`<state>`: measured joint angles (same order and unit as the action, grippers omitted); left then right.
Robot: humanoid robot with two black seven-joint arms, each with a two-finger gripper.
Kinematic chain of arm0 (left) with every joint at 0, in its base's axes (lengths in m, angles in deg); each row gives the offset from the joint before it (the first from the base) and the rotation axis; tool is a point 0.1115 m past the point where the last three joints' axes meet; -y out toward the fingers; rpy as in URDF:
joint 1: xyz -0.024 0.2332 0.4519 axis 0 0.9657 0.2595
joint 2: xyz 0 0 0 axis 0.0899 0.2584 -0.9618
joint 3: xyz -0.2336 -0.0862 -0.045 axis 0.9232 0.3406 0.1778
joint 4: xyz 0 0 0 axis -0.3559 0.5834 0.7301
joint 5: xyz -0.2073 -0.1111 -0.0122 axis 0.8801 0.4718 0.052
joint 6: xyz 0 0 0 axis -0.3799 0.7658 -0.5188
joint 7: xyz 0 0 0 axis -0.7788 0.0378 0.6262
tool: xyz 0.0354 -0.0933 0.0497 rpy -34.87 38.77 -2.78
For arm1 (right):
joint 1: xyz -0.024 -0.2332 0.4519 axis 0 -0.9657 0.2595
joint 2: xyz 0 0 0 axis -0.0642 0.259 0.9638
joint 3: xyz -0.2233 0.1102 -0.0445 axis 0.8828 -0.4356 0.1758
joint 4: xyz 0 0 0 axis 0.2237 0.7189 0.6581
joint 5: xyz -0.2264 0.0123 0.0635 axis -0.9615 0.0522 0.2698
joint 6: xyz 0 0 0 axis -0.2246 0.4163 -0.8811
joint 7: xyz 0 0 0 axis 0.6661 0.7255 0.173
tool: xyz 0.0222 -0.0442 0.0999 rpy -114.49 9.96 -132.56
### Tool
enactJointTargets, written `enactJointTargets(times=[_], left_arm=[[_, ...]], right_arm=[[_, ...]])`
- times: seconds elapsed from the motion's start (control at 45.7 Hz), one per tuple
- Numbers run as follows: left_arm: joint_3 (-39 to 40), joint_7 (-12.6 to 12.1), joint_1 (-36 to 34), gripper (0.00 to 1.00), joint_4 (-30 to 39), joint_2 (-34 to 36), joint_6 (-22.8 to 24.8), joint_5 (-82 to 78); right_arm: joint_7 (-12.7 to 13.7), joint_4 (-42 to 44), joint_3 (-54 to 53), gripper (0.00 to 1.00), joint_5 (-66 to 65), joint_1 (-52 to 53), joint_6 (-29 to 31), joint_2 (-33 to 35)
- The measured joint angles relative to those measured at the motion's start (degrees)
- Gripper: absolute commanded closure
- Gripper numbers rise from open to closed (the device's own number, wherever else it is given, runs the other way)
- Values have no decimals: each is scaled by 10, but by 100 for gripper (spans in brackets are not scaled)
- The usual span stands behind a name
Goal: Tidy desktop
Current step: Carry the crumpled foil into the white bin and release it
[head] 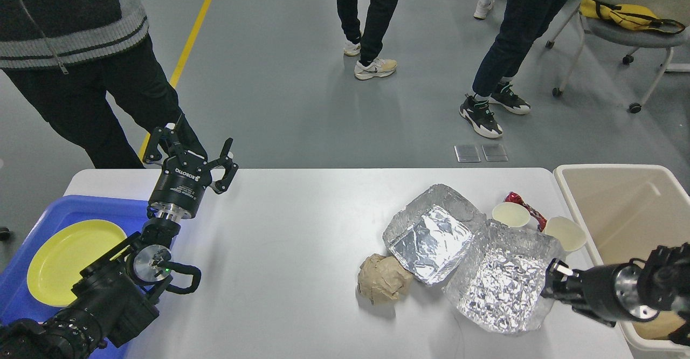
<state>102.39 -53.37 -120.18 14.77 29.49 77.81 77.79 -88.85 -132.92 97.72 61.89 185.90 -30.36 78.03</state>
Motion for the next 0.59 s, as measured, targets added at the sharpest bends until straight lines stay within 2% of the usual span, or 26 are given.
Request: enactJointTargets(times=[0.153,0.263,0.394,0.591], left_arm=[[0,0,0,0,0,0,0,0],[0,0,0,0,0,0,0,0],[0,0,0,0,0,-1,0,0],[0,0,0,0,0,-1,0,0]], right_arm=[[1,0,36,100,-37,177,153,-1],[2,1,37,100,-55,277,237,-17],[11,1,36,100,-67,331,269,-42],[31,10,42,100,-71,331,270,-53]])
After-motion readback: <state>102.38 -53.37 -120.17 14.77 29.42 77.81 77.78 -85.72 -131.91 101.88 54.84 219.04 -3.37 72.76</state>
